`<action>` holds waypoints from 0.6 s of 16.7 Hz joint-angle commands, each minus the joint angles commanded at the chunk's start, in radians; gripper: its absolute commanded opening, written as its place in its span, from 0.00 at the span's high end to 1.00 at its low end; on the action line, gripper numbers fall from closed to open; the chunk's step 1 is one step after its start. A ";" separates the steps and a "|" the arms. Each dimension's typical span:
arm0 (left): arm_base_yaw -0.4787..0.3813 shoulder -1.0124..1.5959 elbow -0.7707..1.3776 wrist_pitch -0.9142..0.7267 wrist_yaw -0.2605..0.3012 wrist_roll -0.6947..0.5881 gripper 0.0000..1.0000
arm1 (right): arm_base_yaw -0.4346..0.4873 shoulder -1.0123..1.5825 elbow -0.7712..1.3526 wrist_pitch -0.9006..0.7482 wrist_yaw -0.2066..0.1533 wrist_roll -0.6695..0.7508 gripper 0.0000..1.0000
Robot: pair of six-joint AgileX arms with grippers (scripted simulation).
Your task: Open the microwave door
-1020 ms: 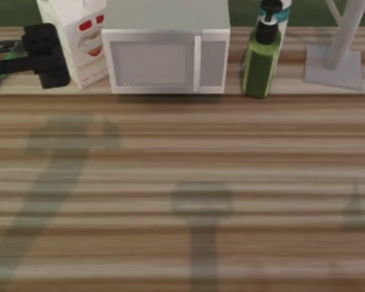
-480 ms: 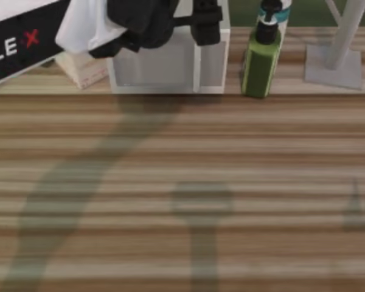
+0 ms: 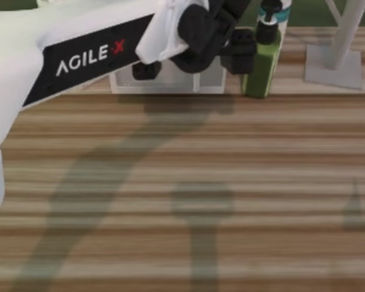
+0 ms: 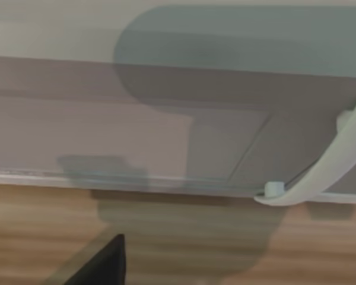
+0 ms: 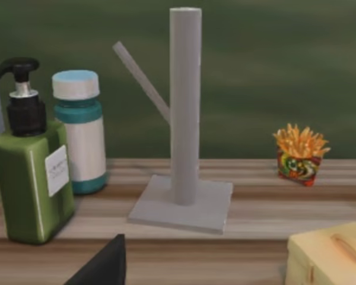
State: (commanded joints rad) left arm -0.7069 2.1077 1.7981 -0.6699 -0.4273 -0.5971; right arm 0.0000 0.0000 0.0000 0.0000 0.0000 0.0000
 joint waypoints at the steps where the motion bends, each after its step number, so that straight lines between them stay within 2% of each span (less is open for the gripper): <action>1: 0.000 0.000 0.000 0.000 0.000 0.000 0.00 | 0.000 0.000 0.000 0.000 0.000 0.000 0.00; 5: 0.009 0.016 0.008 0.015 0.005 0.008 0.00 | 0.000 0.000 0.000 0.000 0.000 0.000 0.00; 10: 0.057 0.184 0.081 0.118 0.035 0.053 0.00 | 0.000 0.000 0.000 0.000 0.000 0.000 0.00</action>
State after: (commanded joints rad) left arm -0.6497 2.2913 1.8792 -0.5514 -0.3922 -0.5442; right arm 0.0000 0.0000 0.0000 0.0000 0.0000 0.0000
